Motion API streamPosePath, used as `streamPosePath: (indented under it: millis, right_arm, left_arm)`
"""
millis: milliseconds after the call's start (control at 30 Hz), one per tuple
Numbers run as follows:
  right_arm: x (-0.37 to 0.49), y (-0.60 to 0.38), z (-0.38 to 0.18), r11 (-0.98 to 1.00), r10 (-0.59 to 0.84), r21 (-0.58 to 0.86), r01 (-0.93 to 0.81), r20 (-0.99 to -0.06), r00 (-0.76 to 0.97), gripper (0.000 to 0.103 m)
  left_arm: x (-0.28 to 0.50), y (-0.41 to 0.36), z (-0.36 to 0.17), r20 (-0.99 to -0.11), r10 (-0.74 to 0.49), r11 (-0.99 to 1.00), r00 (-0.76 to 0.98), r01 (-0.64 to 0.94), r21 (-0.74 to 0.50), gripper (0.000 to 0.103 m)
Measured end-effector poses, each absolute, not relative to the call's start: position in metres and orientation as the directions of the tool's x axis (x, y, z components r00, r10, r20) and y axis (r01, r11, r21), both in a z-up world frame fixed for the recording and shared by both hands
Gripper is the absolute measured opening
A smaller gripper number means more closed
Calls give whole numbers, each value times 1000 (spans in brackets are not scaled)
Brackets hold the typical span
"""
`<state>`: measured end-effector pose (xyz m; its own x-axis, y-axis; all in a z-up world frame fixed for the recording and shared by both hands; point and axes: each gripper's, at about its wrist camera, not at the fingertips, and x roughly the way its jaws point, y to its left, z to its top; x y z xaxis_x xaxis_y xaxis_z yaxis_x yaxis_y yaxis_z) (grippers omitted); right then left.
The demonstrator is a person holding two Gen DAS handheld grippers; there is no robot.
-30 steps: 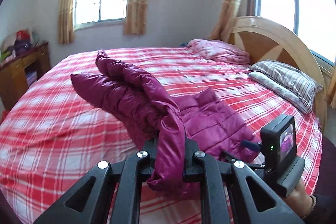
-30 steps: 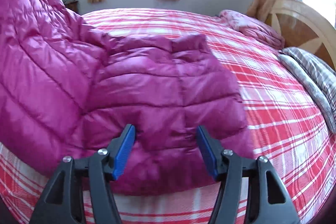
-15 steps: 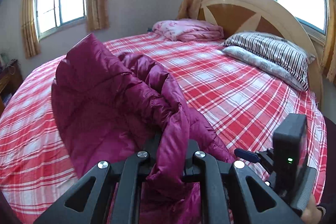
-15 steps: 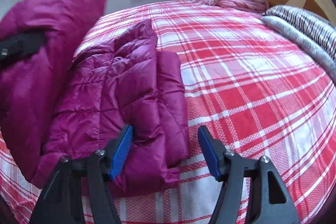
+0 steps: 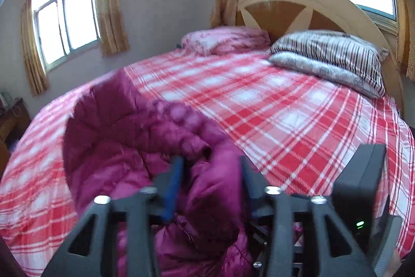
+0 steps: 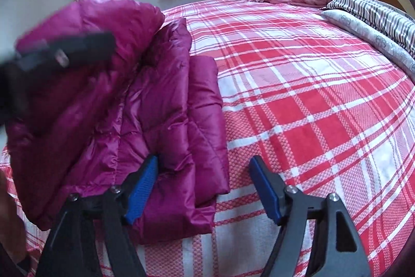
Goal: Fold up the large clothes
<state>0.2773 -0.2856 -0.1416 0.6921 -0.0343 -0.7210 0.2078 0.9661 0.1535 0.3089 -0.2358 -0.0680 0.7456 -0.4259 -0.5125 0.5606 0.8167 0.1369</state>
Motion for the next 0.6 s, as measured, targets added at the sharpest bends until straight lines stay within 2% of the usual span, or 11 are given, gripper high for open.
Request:
streamPosePath:
  millis: [33, 67, 200, 267, 333, 433, 500, 600]
  right_arm:
    - [277, -285, -142, 967, -38, 149, 208, -720, 693, 76]
    - [277, -285, -142, 968, -41, 144, 207, -719, 694, 76]
    - [277, -285, -143, 969, -47, 137, 206, -716, 696, 77]
    - [276, -285, -142, 968, -46, 141, 208, -714, 698, 77]
    - [274, -286, -141, 967, -43, 147, 209, -713, 699, 77]
    - [271, -285, -137, 966, -55, 141, 217, -708, 705, 77]
    - [267, -286, -132, 963, -66, 143, 228, -695, 716, 77]
    - [259, -293, -111, 951, -111, 151, 271, -650, 752, 77]
  left_arm:
    - [305, -229, -60, -475, -420, 829, 773, 540, 146, 82]
    - [302, -219, -52, -432, -412, 845, 802, 514, 148, 90]
    - [306, -176, -31, -359, -383, 893, 851, 441, 93, 91]
    - [317, -157, -36, -354, -300, 928, 886, 357, 107, 92]
    - [338, -137, -53, -384, -198, 959, 902, 259, 114, 92]
    - [378, -113, -90, -501, -78, 982, 862, 153, 111, 92]
    - [394, -104, -107, -555, -102, 986, 825, 156, 51, 92]
    - [402, -112, -113, -562, -138, 983, 816, 180, 20, 92]
